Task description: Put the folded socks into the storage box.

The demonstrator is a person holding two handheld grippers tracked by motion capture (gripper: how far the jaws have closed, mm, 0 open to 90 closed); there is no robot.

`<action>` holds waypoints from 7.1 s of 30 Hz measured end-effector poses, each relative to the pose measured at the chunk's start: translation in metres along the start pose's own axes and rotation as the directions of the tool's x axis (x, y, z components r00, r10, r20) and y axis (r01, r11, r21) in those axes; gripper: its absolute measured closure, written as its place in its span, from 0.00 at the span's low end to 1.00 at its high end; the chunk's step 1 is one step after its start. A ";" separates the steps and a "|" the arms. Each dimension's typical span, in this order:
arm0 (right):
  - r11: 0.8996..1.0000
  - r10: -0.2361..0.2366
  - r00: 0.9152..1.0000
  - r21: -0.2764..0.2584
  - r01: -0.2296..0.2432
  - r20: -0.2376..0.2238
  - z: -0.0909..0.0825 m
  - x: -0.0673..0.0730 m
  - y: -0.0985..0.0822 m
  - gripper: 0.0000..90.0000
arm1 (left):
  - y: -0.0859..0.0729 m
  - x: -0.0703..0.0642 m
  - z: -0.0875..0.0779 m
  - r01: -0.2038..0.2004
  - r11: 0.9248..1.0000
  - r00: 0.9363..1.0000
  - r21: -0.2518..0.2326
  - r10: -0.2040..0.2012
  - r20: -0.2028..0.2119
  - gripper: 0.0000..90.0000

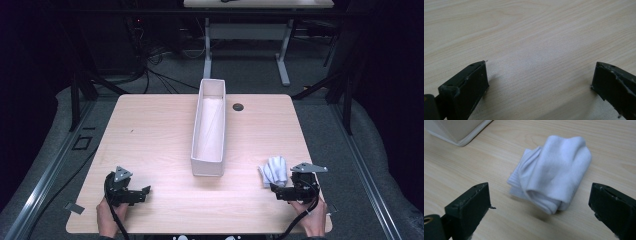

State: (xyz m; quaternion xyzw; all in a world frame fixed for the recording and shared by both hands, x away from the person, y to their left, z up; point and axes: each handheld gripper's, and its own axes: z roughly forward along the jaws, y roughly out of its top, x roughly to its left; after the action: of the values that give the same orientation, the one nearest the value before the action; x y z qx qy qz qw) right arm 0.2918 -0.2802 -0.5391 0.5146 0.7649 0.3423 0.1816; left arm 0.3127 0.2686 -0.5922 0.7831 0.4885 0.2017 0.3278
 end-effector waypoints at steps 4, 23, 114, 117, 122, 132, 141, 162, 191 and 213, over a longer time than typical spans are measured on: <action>1.000 -0.006 1.000 0.016 0.006 -0.015 0.008 0.002 0.007 0.02 | 0.000 0.000 0.000 0.000 1.000 1.000 0.000 0.000 0.000 0.00; 0.995 -0.012 0.999 0.104 0.007 0.041 0.047 0.006 0.021 0.18 | 0.000 0.000 0.000 -0.002 1.000 1.000 0.002 0.002 0.000 0.00; 0.988 -0.138 0.980 -0.047 0.146 0.145 -0.007 0.043 0.077 0.71 | 0.000 0.000 0.000 -0.005 1.000 1.000 -0.001 0.005 -0.001 0.00; 0.986 -0.149 0.979 -0.054 0.158 0.140 -0.009 0.045 0.082 0.71 | 0.000 0.000 0.000 -0.005 1.000 1.000 -0.001 0.005 -0.001 0.00; 0.983 -0.163 0.977 -0.061 0.173 0.140 -0.012 0.049 0.090 0.71 | 0.000 0.000 0.000 -0.005 1.000 1.000 -0.001 0.005 -0.001 0.00; 0.978 -0.185 0.974 -0.072 0.195 0.131 -0.014 0.057 0.104 0.71 | 0.000 0.000 0.000 -0.004 1.000 1.000 -0.001 0.004 -0.001 0.00; 0.973 -0.204 0.972 -0.084 0.214 0.120 -0.015 0.065 0.116 0.71 | 0.000 0.000 0.000 -0.005 1.000 1.000 -0.001 0.005 -0.001 0.00; 0.960 -0.253 0.962 -0.094 0.262 0.098 -0.017 0.084 0.139 0.71 | 0.000 0.000 0.000 -0.005 1.000 1.000 -0.001 0.005 -0.001 0.00; 0.947 -0.304 0.950 -0.090 0.309 0.069 -0.008 0.107 0.159 0.70 | 0.000 0.000 0.000 -0.005 1.000 1.000 0.000 0.005 -0.001 0.00; 0.934 -0.344 0.938 -0.090 0.345 0.035 0.002 0.127 0.176 0.70 | 0.000 0.000 0.000 -0.005 1.000 1.000 0.000 0.005 -0.001 0.00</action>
State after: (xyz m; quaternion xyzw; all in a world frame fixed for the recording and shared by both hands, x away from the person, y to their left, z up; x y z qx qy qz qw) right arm 0.3584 -0.1218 -0.4058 0.3667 0.8242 0.3363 0.2703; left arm 0.3125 0.2686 -0.5921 0.7843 0.4865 0.2031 0.3270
